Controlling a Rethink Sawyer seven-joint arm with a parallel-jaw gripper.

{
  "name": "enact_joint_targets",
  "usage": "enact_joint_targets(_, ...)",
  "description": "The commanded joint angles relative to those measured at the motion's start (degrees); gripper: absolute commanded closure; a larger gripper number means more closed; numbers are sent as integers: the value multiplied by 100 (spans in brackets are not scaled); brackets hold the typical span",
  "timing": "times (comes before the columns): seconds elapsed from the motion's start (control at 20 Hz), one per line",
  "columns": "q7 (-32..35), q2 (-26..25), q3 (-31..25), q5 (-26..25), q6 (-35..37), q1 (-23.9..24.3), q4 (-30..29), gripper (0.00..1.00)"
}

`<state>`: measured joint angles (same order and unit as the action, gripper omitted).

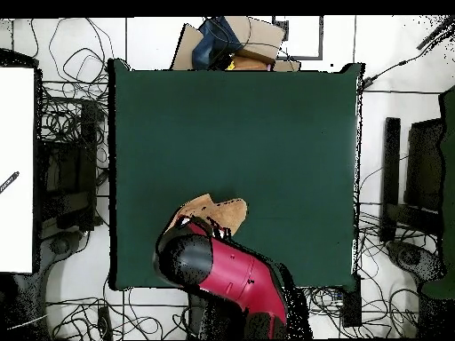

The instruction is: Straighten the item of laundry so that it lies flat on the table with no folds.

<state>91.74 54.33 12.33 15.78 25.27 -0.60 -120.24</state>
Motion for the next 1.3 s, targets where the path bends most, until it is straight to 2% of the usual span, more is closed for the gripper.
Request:
enact_joint_targets(0.05,1835,139,160,333,696,-144,80,100)
enact_joint_targets(0.25,1605,161,-1,478,423,26,-122,100)
enact_joint_targets(0.45,1907,15,429,251,881,-381,340,100)
enact_joint_targets(0.75,1799,-82,416,370,675,-361,353,100)
enact_joint_targets(1.3,1685,-29,439,336,847,-278,445,100)
